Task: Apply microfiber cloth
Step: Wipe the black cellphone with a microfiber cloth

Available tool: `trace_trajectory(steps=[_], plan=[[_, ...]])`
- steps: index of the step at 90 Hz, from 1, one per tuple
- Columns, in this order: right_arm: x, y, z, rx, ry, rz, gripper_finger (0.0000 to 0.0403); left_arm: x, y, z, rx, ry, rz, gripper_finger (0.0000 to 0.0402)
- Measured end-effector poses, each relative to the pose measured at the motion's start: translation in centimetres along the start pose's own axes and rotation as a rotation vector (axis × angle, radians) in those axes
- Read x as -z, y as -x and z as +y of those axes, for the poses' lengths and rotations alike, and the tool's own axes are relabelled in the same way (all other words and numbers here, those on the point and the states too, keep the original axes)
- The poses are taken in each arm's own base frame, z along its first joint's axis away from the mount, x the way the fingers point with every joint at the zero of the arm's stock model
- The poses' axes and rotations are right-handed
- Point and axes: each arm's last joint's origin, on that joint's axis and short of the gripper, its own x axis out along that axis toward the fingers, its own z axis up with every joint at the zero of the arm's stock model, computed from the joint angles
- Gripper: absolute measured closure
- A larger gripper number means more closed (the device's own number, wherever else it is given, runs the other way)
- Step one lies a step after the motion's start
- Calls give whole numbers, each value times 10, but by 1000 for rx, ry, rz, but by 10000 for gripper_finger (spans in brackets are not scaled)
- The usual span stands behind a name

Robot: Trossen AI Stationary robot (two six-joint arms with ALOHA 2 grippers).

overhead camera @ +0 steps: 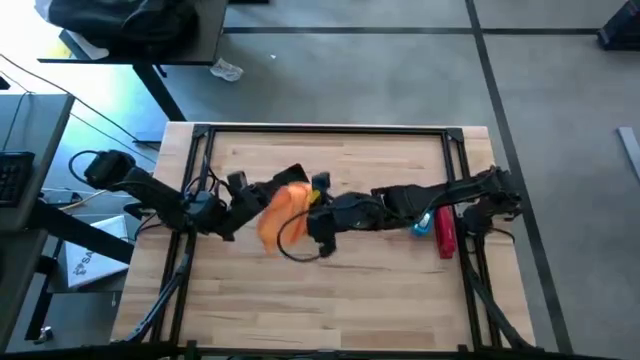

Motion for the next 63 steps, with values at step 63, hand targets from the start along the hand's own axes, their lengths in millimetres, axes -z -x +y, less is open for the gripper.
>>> trace_trajectory(steps=[63], plan=[[3, 33, 19, 45, 22, 193, 403, 0, 0, 0, -7, -26, -7, 386]])
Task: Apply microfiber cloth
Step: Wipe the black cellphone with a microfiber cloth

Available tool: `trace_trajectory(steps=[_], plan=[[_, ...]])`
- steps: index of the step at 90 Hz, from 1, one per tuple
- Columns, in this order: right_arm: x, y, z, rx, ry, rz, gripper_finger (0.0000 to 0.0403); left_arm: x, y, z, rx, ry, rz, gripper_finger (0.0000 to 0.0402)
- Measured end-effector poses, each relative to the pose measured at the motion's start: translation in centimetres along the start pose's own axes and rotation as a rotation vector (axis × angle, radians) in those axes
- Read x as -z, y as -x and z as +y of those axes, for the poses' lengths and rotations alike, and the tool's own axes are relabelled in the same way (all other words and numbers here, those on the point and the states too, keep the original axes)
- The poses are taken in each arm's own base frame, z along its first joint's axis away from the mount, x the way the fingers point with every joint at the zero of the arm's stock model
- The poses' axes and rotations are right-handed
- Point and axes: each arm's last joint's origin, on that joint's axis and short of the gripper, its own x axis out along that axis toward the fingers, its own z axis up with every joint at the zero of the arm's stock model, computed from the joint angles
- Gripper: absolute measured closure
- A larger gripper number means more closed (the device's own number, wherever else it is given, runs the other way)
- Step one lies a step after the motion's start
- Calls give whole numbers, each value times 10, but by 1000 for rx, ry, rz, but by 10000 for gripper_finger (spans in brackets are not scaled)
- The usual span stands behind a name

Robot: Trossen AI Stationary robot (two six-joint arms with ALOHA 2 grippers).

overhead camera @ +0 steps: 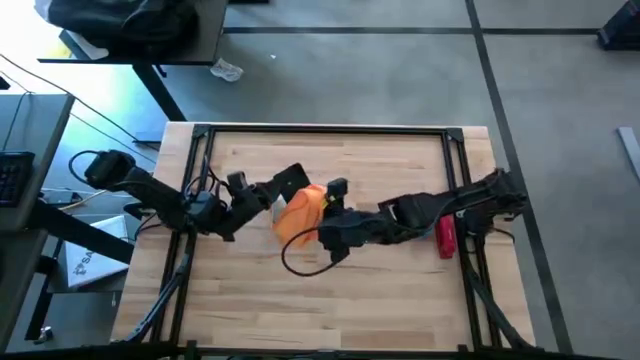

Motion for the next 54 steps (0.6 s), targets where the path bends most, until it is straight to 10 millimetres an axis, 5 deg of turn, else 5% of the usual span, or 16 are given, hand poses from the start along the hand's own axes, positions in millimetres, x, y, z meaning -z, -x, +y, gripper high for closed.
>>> trace_trajectory(steps=[24, 54], plan=[[0, 7, -12, 81, -53, -2, 403, 0, 0, -1, 22, 13, 19, 386], [1, -19, -50, 127, -129, -111, 403, 1, 1, -1, 32, 28, 36, 385]])
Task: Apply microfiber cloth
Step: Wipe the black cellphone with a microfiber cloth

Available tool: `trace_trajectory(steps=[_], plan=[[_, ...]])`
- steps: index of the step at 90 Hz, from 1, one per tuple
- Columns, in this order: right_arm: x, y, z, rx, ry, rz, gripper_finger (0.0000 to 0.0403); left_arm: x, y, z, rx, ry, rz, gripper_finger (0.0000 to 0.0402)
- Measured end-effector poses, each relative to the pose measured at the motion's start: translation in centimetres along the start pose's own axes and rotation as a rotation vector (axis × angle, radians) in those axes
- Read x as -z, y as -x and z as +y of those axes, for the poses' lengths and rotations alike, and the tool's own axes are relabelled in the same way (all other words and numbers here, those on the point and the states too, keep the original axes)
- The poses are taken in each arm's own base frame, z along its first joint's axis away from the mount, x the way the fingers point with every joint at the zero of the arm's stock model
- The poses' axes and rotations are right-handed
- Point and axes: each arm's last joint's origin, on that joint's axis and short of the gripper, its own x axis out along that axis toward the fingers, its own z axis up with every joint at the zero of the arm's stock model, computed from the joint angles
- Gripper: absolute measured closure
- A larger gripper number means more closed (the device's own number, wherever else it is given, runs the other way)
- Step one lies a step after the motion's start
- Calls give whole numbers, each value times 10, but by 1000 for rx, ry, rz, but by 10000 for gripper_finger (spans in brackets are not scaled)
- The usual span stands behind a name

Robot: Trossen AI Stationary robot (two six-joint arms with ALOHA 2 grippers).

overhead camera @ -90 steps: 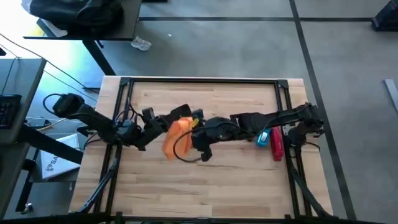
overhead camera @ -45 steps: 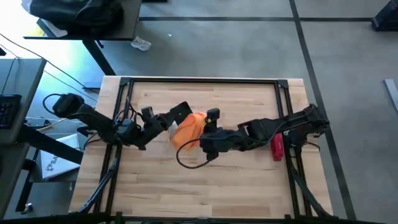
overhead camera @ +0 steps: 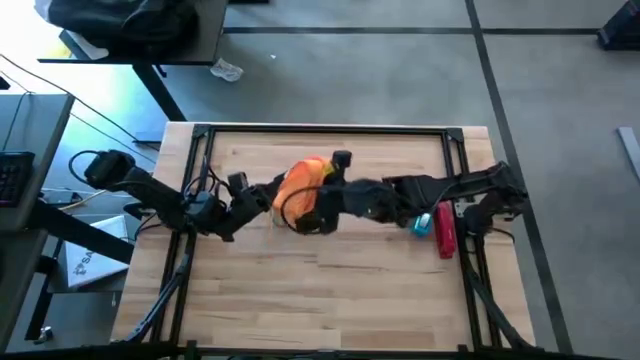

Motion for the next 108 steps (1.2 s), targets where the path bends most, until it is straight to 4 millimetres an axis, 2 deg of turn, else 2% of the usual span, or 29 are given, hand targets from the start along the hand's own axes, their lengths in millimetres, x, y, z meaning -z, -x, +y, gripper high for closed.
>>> trace_trajectory(steps=[15, 43, 68, 87, 108], plan=[[3, -2, 1, -154, 24, -34, 403, 1, 0, 1, 3, -14, 17, 385], [4, 16, 30, -498, 82, -57, 403, 0, 1, -1, 40, 6, 40, 385], [0, 31, 51, -578, 166, -85, 403, -6, 0, -9, 101, 70, 21, 385], [2, 22, 38, -565, 175, -111, 403, -3, 2, -11, 128, 60, 59, 385], [-6, 39, 27, -760, 151, -276, 403, -3, 3, -11, 131, 32, 65, 385]])
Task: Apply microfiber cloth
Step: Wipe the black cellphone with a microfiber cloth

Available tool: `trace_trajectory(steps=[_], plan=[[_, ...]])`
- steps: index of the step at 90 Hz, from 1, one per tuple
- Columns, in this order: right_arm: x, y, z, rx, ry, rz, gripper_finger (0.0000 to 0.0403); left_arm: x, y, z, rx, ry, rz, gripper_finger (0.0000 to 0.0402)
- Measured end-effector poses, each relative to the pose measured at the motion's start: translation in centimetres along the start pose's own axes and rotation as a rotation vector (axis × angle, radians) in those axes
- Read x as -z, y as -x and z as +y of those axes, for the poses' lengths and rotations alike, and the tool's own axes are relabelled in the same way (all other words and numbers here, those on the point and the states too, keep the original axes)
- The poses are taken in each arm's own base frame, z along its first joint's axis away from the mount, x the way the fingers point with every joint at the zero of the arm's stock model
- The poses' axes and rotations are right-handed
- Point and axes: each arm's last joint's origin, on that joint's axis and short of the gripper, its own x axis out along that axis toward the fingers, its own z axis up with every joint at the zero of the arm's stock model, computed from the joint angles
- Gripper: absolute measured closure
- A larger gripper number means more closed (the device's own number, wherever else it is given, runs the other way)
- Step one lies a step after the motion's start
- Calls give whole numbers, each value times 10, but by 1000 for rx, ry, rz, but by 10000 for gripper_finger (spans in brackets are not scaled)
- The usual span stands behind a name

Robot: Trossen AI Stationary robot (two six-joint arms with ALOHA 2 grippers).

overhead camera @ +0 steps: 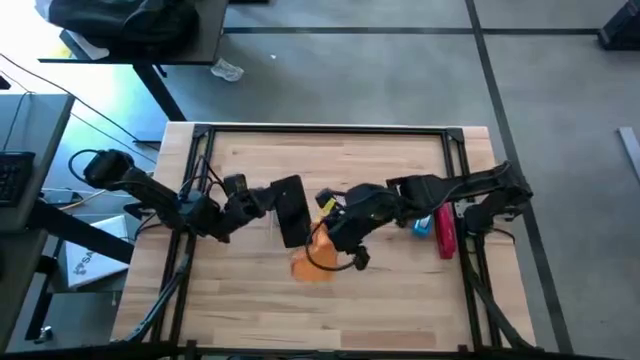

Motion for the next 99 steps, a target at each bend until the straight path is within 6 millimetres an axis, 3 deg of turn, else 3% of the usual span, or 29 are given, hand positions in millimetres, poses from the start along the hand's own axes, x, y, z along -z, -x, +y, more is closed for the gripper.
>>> trace_trajectory(steps=[22, 44, 78, 99], plan=[[-12, 9, -3, 70, 21, -80, 403, 1, 0, 4, -36, -27, -16, 385], [6, 3, -23, 151, -1, 12, 403, 2, 0, 4, -21, -34, 12, 385], [21, 18, -65, 303, 17, -29, 403, 10, 10, -3, -5, -22, 56, 385], [20, 17, -64, 290, 24, -44, 403, 10, 10, -3, -4, -33, 56, 385]])
